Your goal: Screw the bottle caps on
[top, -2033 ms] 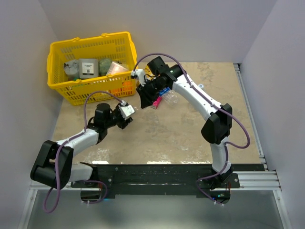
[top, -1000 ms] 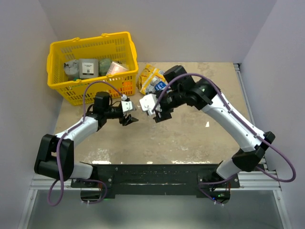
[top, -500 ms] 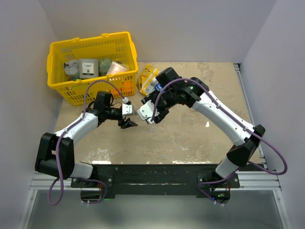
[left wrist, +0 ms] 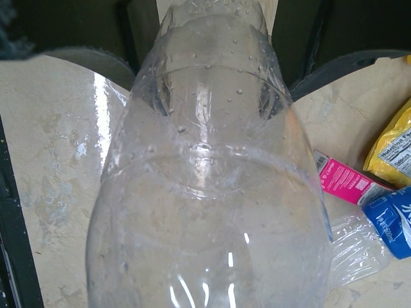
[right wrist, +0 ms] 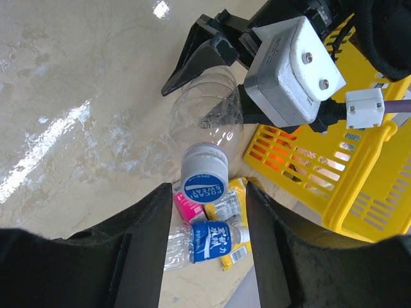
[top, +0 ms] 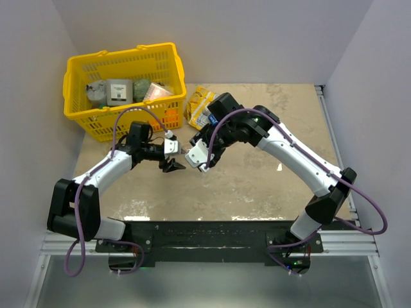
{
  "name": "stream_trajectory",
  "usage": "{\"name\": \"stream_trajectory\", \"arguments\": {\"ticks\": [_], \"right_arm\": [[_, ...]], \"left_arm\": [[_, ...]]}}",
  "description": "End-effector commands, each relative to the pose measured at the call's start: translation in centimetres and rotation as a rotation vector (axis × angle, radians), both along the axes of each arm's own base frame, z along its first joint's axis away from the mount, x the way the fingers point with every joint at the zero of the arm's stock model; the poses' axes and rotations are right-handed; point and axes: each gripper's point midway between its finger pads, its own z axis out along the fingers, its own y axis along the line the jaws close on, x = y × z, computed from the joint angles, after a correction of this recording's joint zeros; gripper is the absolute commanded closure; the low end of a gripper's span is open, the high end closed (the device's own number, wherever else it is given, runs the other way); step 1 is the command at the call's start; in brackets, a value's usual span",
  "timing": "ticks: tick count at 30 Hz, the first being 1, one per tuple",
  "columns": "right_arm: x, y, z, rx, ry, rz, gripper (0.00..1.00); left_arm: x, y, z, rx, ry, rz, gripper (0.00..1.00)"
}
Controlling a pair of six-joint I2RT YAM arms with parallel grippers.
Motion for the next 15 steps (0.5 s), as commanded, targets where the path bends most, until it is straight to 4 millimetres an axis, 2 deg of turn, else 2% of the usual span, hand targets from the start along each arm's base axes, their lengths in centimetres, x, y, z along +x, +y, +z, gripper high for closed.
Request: {"name": "stream_trajectory", "arguments": {"ticks": [1,8,11,13,14,15], "right_arm": [[-0.3,0.3,-0.7,-0.023,-0.010,0.040,0.50],[-0.5,0.7,-1.6,-0.041,0.006,0.054,0.55],[-0.3,1.1,-1.7,-0.040,0.023,0.039,0.65],[-0.2,1.2,-1.6,-0.037,0.046,0.007,0.78],[0.2,1.5,-2.1,-0.044,0.072,-0.025,0.82],[0.6,2.0,-1.6,-0.011,0.133,-0.126,0.92]], "left_arm": [[0.3,-0.7,2.0,-0.043,-0.059,-0.044,1.00],[0.3,-0.7,2.1,-0.047,-0.057,-0.045,1.00],[0.4,-0.8,2.1,-0.047,-0.056,-0.042,1.00],[0.6,-0.8,2.3,-0.054,-0.062,-0.037,1.00],[0.6,-0.8,2.3,-0.061,-0.049,-0.027,1.00],[0.7,-0.9,2.4,-0.066,-0.046,-0.017,1.00]]}}
